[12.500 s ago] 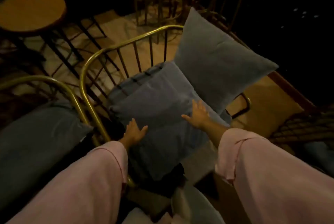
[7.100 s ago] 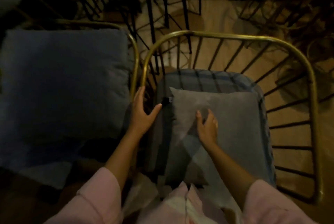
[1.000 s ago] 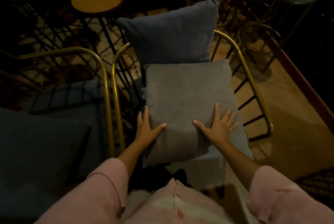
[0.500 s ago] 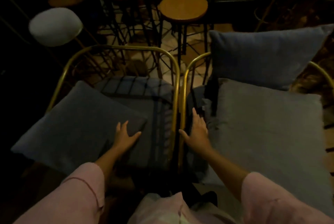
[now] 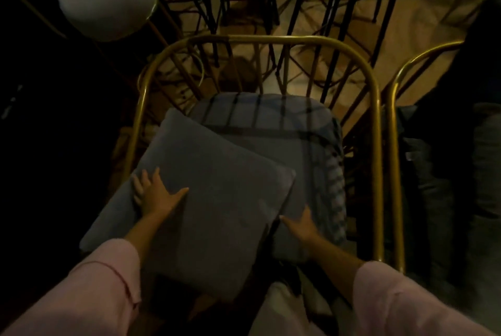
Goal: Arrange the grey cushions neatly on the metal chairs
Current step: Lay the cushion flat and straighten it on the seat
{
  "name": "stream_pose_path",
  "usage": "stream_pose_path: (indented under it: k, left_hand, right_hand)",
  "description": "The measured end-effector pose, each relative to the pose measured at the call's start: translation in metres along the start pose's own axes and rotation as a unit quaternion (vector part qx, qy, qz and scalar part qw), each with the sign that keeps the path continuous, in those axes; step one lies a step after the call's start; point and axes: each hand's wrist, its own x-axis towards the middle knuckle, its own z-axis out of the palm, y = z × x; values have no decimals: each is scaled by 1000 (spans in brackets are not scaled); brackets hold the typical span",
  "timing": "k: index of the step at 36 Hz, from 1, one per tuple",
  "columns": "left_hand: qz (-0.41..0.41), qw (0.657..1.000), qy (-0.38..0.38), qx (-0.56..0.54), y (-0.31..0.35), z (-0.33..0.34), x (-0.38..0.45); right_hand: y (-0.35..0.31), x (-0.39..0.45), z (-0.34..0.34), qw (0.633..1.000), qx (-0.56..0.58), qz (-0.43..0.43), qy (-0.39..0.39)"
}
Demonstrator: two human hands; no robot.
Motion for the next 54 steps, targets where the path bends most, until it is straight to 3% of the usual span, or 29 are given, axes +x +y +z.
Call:
stream_pose_path:
  k: [4,12,16,21,28,35,38,42,47,54]
  left_hand:
    - [53,998,-18,34,-24,0,42]
    - [65,990,27,121,-30,10,66]
    - [37,995,43,88,-21,10,77]
    - [-61,990,68,-103,-11,0,101]
    - [-44,976,126,-171,-4,-1,87]
    - [-30,962,138,-232,9,31,66]
    - [-30,960,104,-258,19,50,66]
    - [-39,978,-14,-203,22,72,72]
    - [-55,978,-95,-179,14,84,79]
    - [-92,968,-116,-201,10,99,63]
  right_hand:
    - [-10,-4,43,987,63,126,-80]
    - [17,25,97,967,194,145,-84]
    - [-13,4,109,964,242,103,-46]
    - [-24,-10,108,969,245,21,35]
    - [-52,-43,67,975,187,-107,61]
    - [-71,-33,12,979,73,-131,138]
    - [-75,-10,-10,982,27,-132,132]
    - [-79,22,-30,991,-20,-96,87]
    - [-71,39,-32,996,-36,-74,40]
    - [-66,38,-34,996,-8,-77,42]
